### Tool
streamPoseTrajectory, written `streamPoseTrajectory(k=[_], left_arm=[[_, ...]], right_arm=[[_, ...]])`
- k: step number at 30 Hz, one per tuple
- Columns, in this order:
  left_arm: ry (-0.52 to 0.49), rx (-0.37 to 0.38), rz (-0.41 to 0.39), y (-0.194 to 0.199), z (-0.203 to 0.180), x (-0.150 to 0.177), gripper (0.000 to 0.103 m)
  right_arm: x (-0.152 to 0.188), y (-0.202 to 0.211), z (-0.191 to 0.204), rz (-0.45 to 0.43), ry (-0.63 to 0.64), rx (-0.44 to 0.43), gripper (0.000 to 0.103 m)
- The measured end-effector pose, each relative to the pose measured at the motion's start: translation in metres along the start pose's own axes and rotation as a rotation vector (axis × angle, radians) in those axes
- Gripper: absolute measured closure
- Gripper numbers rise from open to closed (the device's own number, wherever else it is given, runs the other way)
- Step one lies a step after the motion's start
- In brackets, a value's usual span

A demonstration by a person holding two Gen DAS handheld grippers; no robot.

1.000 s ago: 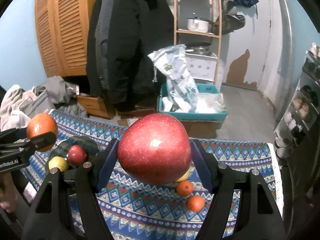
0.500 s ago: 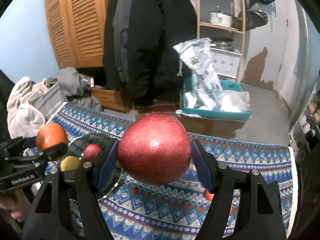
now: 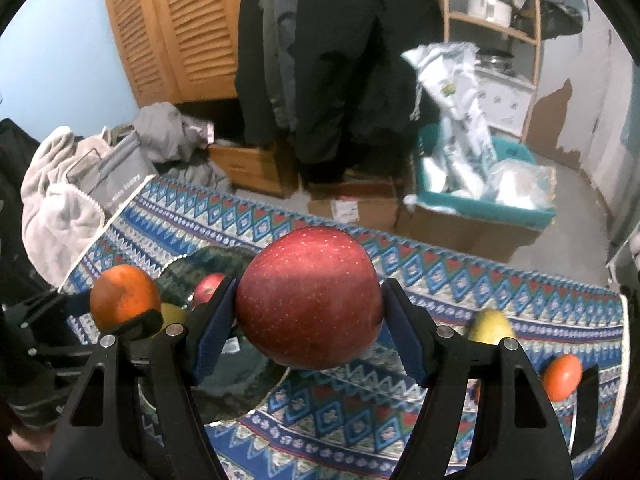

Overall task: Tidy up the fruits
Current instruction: 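Carry the large orange and the red apple over the glass bowl with both grippers, then open both grippers to drop the orange and the apple into the bowl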

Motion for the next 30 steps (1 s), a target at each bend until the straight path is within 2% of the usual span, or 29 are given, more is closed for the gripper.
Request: streamPoseTrajectory(k=[5,14,26,30], left_arm=[[0.022,-0.004,0.065,-0.024,0.008,0.01,0.038],[0.024,-0.008,0.131,-0.045,0.009,0.023,0.038],[0.042,-0.027,0.203,-0.066,0.014,0.032,0.037],[0.073,-0.024,0.262,-0.075,0.018,0.038,0.037]], right_arm=[[0.007,-0.03,0.01,0.063,0.027,0.0,0.031],[0.023,-0.067,0.016,0.152,0.023,-0.02,0.031],[0.024,-0.079,0.023,0.175,0.044,-0.026,0.03],[0.024,-0.08,0.025,0.187,0.041,-0.034,0.029]])
Point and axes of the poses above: each gripper's, at about its wrist camera, not at the fingertips, and y roughly against the way its jaws point, z to its left, x to its underside, the point moved 8 cm from there along -y, roughly the way its jaws point, and after that the axes turned 12 degrees about z, right-handed, at the moved point
